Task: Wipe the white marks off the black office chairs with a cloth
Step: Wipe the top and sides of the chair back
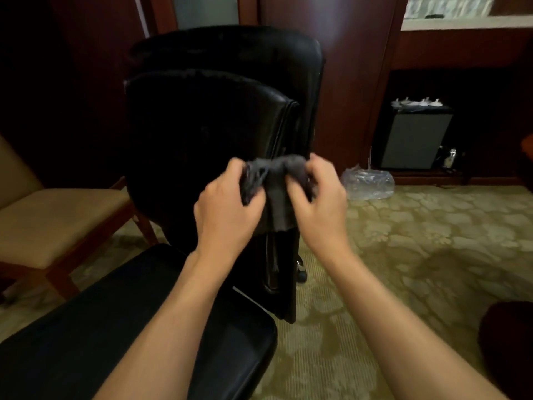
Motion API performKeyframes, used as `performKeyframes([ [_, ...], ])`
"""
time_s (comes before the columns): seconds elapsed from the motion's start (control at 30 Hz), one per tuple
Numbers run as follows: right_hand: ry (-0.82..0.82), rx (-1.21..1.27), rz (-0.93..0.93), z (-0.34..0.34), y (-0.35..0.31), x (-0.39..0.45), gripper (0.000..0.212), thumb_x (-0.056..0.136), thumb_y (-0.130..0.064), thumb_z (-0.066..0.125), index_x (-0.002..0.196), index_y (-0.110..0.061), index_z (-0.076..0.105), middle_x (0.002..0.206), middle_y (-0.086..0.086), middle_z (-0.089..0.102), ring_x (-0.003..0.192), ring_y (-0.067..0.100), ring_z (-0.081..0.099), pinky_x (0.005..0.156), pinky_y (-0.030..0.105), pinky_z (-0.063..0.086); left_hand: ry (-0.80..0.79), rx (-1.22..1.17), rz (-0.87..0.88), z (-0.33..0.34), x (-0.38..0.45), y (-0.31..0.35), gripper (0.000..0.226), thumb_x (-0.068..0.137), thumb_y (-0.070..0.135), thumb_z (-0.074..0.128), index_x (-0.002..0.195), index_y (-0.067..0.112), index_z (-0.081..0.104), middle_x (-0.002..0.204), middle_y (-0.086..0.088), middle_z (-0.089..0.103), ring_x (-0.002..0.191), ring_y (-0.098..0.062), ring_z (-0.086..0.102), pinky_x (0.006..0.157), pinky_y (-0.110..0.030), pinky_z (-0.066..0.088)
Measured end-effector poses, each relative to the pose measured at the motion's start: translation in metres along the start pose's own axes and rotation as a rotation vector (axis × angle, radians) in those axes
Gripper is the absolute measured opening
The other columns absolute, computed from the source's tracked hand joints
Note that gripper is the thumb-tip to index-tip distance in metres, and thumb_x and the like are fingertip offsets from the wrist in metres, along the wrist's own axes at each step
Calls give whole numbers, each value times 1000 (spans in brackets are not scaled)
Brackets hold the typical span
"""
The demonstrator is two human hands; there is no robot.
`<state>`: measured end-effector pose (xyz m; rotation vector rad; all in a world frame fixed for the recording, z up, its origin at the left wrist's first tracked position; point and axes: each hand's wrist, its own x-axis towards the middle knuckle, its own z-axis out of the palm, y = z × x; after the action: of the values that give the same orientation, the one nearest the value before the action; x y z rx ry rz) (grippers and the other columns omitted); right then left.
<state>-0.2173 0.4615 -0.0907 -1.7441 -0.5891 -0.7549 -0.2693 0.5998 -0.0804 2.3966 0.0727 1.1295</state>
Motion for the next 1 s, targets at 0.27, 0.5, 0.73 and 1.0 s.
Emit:
performKeyframes([
  [0.27, 84, 156, 17, 3, -11, 28, 14, 93, -31, 60, 87, -21, 53, 88, 5, 61, 86, 22, 61, 75, 52, 51, 75, -93, 45, -8, 40, 6, 26, 81, 42, 56, 96, 20, 54, 84, -4, 68, 84, -36, 67, 68, -47, 53],
  [0.5, 142, 85, -21, 21, 6, 16, 14, 93, -24, 61, 85, -16, 52, 81, 3, 57, 76, 17, 55, 68, 40, 46, -40, -45, 16, 0, 23, -10, 22, 87, 40, 61, 96, 24, 50, 89, 0, 68, 91, -35, 65, 72, -47, 53],
  [0.73, 3, -9, -131, 11, 12, 8, 8, 84, -27, 66, 83, -24, 58, 96, -8, 55, 112, 12, 55, 90, 44, 51, 17, -107, 34, 13, -16, -29, 18, 89, 35, 64, 93, 23, 50, 80, 5, 64, 82, -30, 65, 62, -41, 49],
  [1.0, 116, 179, -113, 13, -18, 65, 13, 84, -35, 70, 74, -36, 61, 85, -2, 67, 84, 18, 67, 77, 51, 56, 106, -195, -43, 3, 69, 5, 20, 88, 42, 60, 97, 25, 54, 97, -3, 68, 98, -37, 62, 74, -39, 48],
])
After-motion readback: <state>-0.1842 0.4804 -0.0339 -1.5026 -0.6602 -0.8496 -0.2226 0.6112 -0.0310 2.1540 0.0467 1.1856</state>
